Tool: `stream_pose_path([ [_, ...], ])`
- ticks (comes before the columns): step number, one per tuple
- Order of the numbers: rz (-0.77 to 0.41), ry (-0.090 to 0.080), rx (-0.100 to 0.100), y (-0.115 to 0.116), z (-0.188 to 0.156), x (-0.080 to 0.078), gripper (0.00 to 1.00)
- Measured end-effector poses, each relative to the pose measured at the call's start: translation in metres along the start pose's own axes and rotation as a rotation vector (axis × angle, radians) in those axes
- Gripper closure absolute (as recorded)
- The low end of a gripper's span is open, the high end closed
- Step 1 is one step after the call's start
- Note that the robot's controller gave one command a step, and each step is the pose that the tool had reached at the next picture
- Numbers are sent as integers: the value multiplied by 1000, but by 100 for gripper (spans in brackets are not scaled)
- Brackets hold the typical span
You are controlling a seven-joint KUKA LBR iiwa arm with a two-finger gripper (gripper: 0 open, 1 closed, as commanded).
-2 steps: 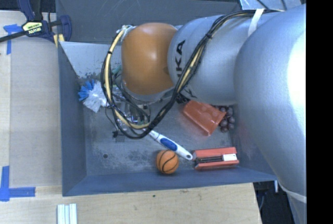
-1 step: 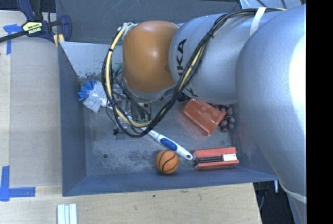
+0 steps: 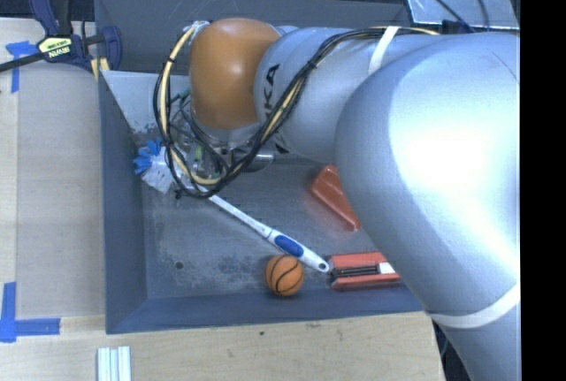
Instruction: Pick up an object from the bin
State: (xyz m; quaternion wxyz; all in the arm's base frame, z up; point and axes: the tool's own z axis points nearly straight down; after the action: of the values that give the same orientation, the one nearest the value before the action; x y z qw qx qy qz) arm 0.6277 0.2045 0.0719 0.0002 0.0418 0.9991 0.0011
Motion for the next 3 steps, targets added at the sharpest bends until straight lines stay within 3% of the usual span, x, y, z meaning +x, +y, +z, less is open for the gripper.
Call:
stream_pose_path([
  [1,60,-8,-2,25,0,5,0],
  [2,-1,0,-1,0,-1,0,0],
  [3,198,-9,-3,0,2,32,0],
])
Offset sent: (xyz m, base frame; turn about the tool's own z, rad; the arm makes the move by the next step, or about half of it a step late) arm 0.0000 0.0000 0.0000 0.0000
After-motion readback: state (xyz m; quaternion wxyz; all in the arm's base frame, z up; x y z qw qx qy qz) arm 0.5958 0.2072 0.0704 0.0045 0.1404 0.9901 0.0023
